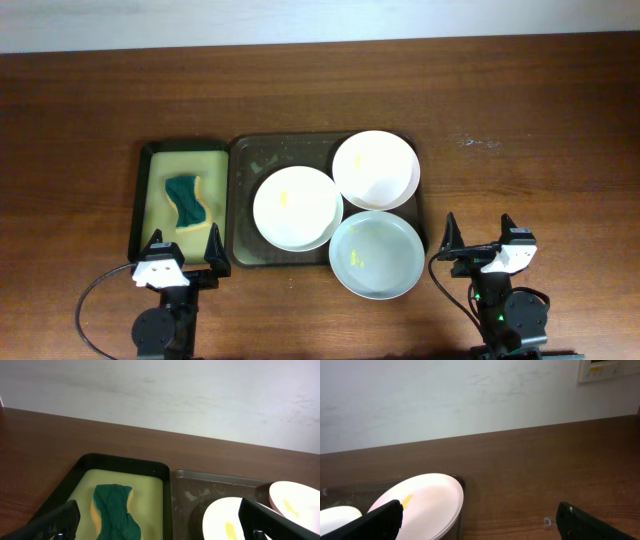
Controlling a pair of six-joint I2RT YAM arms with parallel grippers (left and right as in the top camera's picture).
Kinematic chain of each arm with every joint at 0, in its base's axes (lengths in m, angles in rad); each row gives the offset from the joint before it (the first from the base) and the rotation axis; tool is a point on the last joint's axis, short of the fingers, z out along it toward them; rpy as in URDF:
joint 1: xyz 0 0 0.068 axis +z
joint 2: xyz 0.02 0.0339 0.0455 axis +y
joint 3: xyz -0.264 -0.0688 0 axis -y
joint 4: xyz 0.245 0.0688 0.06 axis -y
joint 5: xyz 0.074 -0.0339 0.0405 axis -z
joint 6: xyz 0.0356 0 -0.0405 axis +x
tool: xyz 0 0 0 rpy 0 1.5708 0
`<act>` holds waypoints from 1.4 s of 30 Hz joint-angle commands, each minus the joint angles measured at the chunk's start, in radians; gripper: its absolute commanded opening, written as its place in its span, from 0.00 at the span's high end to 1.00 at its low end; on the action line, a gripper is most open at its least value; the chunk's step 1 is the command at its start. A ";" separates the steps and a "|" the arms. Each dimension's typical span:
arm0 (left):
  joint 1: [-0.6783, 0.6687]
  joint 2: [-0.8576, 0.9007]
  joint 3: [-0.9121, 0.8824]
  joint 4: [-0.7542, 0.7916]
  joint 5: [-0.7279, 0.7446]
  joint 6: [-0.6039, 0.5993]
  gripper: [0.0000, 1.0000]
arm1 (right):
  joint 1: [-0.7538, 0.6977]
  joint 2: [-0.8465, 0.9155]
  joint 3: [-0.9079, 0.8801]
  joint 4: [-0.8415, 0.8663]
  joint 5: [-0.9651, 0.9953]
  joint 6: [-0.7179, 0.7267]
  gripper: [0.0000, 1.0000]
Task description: Clean dirty plates on tray and stack at the side
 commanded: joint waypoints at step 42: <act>-0.004 0.011 -0.001 -0.008 0.005 0.002 0.01 | -0.006 -0.005 -0.005 -0.014 -0.095 -0.001 0.02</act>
